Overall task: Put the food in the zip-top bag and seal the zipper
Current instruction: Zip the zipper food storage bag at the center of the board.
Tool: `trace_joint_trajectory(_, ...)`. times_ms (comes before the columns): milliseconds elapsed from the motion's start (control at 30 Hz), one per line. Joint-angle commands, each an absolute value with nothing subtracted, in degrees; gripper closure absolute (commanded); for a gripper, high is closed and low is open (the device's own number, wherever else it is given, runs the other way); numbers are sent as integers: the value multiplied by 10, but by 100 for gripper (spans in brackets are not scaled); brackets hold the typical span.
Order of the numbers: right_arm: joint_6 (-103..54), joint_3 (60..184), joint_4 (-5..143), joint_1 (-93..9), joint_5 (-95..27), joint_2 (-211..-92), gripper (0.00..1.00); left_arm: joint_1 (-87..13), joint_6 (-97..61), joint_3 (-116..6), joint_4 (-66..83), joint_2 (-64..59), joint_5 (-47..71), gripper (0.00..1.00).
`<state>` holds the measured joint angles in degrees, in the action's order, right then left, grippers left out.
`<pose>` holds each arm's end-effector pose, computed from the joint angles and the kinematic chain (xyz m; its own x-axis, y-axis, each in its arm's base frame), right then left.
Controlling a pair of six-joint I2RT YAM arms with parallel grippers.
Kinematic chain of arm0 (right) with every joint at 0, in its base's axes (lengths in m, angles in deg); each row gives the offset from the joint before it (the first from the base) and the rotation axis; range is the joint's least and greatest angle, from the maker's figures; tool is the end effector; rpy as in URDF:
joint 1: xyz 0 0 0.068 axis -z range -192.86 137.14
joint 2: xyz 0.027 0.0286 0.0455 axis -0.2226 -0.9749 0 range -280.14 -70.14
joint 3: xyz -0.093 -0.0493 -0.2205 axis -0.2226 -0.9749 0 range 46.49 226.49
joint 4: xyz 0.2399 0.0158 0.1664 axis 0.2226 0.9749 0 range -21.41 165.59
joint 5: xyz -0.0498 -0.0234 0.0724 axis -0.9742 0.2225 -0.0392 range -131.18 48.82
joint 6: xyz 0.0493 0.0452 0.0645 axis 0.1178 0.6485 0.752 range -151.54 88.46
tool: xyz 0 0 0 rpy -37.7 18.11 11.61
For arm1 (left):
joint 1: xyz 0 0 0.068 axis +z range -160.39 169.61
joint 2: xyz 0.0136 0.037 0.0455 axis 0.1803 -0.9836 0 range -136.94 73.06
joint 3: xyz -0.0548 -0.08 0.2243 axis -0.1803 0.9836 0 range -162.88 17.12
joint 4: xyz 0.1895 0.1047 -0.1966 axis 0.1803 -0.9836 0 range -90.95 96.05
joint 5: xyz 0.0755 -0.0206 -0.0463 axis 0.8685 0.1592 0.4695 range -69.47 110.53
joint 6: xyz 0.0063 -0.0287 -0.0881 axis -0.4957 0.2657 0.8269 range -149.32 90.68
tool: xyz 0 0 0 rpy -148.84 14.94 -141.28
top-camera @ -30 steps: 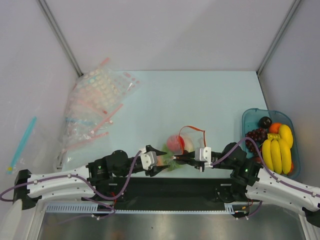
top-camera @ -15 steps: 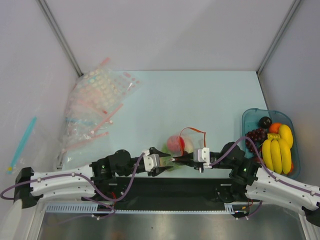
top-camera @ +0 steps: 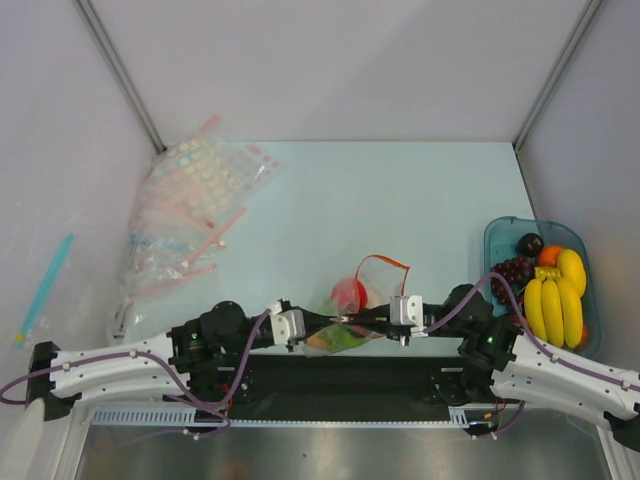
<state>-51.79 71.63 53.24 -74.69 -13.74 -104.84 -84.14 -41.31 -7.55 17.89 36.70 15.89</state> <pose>0.0881 0.2462 0.2750 0.3904 0.0784 -0.9173 -0.9206 0.0447 -0.3879 0.0698 -0.2638 0.2554 0.2043 0.0394 -0.9781 0.9580 0.1972 0.2080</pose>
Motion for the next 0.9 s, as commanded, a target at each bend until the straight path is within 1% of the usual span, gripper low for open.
trace_joint_trajectory(0,-498,739,536,-748,-158,-1040,100,-844,-403,-72,233,419,163,100)
trace_joint_trajectory(200,-455,761,542,-760,-190,-1042,100,-844,-400,-77,221,431,154,99)
trace_joint_trajectory(300,-461,782,578,-767,-217,-1047,100,-844,-396,-79,213,435,171,100)
trace_joint_trajectory(533,-462,783,591,-768,-259,-1039,100,-844,-379,-57,209,506,273,100)
trace_joint_trajectory(767,-451,786,597,-768,-295,-1037,100,-844,-369,-44,193,551,408,100)
trace_joint_trajectory(867,-447,786,599,-768,-320,-1038,100,-844,-360,-40,181,567,492,100)
